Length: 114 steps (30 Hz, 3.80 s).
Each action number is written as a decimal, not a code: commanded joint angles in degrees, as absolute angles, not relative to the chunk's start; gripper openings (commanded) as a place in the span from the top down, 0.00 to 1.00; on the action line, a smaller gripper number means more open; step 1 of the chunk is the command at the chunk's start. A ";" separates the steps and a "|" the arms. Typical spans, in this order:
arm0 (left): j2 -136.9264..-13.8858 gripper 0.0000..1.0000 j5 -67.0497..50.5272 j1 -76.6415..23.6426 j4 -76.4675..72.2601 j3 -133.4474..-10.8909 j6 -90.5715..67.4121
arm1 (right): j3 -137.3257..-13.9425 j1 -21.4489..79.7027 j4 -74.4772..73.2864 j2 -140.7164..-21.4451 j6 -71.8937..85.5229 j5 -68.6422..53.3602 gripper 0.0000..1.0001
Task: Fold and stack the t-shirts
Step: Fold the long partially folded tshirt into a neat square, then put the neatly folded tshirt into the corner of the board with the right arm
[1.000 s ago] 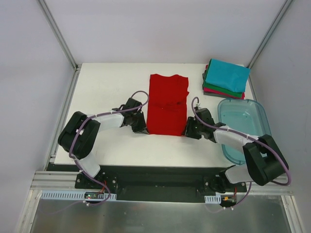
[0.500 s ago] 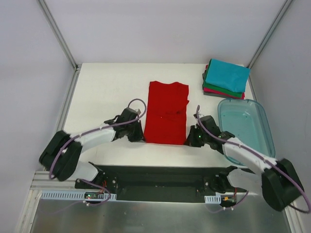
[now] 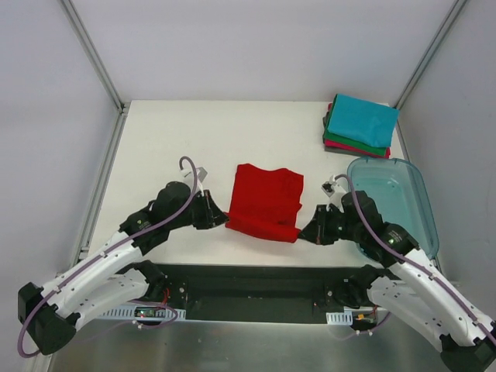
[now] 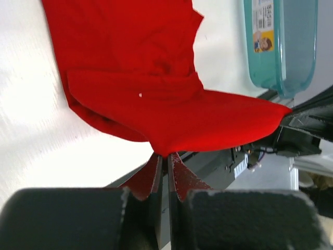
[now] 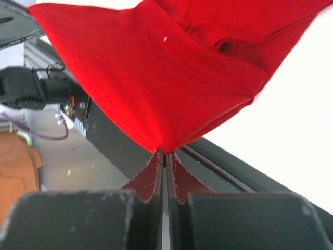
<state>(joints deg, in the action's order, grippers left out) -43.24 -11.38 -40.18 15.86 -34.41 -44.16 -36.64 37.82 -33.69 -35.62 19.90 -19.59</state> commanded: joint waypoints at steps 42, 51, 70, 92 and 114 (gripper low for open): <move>-95.27 0.01 -12.29 -23.38 14.24 -69.88 -33.23 | -58.81 20.47 -23.04 -90.27 12.38 -7.29 0.21; -93.26 0.01 -14.59 -23.38 14.06 -63.90 -33.75 | -57.92 23.02 -20.04 -95.44 15.38 -4.75 0.37; -79.02 0.01 -7.12 -18.55 15.82 -53.97 -34.10 | -85.50 34.45 -33.66 -115.75 -2.87 21.15 0.99; -74.97 0.01 -3.08 -14.24 18.37 -53.88 -30.59 | -118.55 26.28 -31.73 -123.66 -30.59 39.02 1.00; -77.17 0.01 -0.88 -13.18 20.83 -55.81 -29.44 | -128.67 19.69 -23.03 -122.87 -24.00 45.09 0.99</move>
<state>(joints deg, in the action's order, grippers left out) -76.79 -2.37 -14.11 19.86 -53.43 -30.55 -124.60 21.26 -28.23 -125.21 -25.65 40.32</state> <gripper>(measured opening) 0.990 0.034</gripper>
